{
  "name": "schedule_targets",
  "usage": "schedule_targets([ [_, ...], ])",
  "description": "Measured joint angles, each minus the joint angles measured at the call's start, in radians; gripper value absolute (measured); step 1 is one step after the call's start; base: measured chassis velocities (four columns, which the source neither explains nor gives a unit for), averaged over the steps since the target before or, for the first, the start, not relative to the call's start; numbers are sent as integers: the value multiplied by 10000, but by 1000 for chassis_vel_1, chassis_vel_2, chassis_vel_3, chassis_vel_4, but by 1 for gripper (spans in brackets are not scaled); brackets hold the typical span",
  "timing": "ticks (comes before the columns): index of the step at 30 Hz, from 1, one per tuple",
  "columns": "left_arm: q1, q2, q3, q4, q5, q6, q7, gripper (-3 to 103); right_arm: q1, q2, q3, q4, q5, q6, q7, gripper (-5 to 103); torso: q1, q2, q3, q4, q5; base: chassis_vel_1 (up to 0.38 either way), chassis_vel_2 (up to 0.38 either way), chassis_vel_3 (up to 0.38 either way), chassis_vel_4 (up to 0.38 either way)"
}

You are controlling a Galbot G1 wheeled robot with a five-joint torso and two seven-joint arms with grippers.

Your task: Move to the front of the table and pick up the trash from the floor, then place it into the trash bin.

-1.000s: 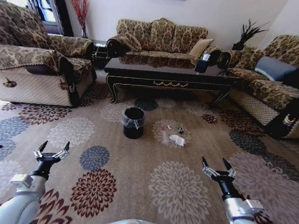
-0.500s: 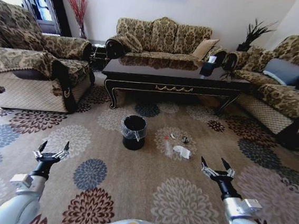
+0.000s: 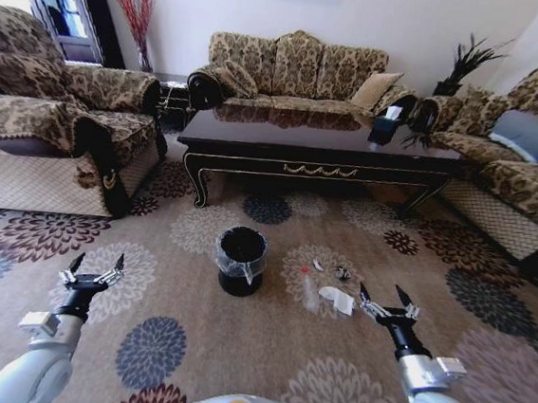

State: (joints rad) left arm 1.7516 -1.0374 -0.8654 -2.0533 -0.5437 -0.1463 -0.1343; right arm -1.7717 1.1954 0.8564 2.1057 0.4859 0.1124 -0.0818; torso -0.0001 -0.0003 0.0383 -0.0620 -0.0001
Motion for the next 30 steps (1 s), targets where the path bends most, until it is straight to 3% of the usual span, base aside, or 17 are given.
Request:
schedule_targets([
  [15,-169,41,138,-137,3,174,-93,100,-65,121,8,31,-6,124,89,100,2,0,3,1,2,-162,158,149,-150],
  [22,-829,437,860,-1189,191,1661,-686,100,-83,137,17,-71,-10,277,27,100,0,3,-2,1,2,29,-12,-8,24],
  [23,-829,437,860,-1189,191,1661,-686,100,-83,137,17,-71,-10,277,27,100,0,3,-2,1,2,0,0,0,0],
  [24,-1038,556,1069,-1435,265,1990,-914,100,-100,170,18,-90,-11,307,-3,100,1,2,-1,0,4,0,0,0,0],
  [25,-1689,882,1792,-1991,344,2723,-1500,100,-95,226,-21,-141,-10,369,-53,100,1,2,0,-5,2,0,0,0,0],
  [26,-1810,982,2064,-2156,327,2934,-1658,100,-42,176,-84,-183,-8,373,-59,100,1,2,1,-5,3,0,0,0,0],
  [30,-1999,1142,2725,-2356,290,3319,-1935,100,160,-43,-253,-280,25,373,-61,100,1,2,0,7,3,0,0,0,0],
])
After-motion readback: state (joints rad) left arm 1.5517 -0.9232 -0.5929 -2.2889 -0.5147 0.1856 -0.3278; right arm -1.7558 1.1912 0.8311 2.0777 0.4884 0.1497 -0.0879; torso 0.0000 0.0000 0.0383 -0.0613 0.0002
